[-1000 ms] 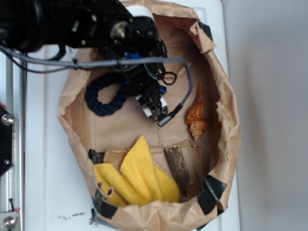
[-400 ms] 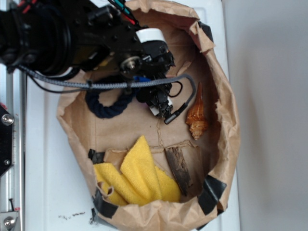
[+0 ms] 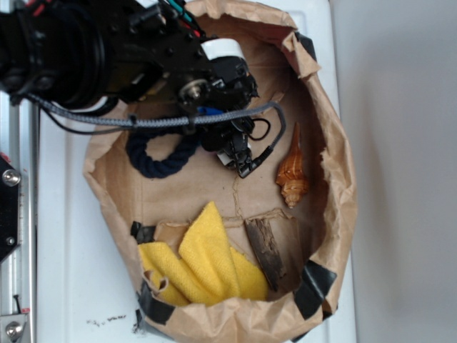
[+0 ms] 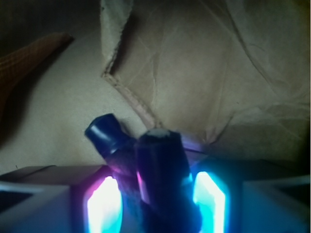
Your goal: Grab the blue rope.
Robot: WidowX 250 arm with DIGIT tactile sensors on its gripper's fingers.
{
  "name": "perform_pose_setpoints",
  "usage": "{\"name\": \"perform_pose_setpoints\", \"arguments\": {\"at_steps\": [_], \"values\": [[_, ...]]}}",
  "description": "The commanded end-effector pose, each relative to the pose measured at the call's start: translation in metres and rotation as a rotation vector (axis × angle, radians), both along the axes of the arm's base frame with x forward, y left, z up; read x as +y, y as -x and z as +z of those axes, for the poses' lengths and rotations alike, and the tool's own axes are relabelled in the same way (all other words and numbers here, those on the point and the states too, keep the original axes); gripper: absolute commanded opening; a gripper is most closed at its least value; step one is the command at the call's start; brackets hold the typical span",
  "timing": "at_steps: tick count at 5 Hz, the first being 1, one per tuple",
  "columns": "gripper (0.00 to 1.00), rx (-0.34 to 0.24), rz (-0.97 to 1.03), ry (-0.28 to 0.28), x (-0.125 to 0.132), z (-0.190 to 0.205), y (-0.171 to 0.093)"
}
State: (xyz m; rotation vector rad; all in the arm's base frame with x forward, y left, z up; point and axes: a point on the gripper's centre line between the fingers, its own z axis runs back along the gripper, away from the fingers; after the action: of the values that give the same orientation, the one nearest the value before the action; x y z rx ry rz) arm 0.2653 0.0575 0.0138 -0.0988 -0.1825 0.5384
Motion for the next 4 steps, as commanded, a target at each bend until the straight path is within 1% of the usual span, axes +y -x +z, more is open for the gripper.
{"name": "perform_pose_setpoints", "arguments": {"at_steps": [1,2,3,4], "values": [[0.0,-0.031,-0.123,0.053,0.001,0.058,0.012],[0.0,-0.052,-0.174,0.103,0.004,0.095,0.025],[0.0,-0.074,-0.202,0.129,0.008,0.122,0.031],[0.0,-0.08,-0.228,0.143,0.007,0.145,0.033]]}}
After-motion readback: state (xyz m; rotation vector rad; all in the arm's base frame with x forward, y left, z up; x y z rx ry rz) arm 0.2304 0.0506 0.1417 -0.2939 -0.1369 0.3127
